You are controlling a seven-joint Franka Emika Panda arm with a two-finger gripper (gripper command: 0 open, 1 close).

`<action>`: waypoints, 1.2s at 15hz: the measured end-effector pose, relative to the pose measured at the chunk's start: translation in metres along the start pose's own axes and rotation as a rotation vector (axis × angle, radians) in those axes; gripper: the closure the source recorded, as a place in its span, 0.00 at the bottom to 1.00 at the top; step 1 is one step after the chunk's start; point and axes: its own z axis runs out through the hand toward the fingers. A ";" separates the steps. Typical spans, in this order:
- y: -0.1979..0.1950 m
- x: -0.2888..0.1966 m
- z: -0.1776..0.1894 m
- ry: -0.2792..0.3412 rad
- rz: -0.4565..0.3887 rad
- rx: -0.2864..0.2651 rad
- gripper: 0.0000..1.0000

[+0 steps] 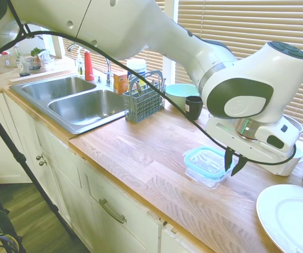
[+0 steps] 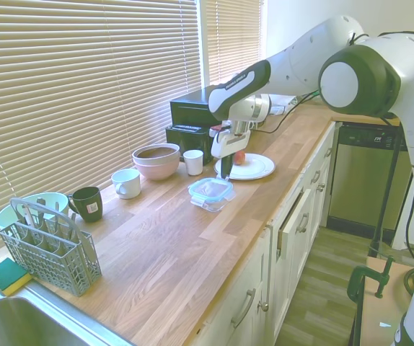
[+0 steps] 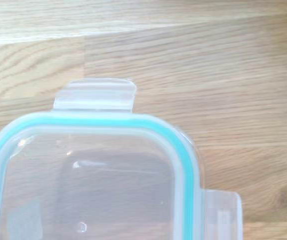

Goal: Cover the lid of the food container

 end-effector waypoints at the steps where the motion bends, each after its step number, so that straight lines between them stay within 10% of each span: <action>1: 0.000 0.001 0.000 -0.001 0.000 0.000 0.00; 12: -0.022 -0.008 -0.051 0.062 -0.004 0.025 0.00; 18: -0.097 -0.095 -0.085 0.099 -0.060 -0.041 0.00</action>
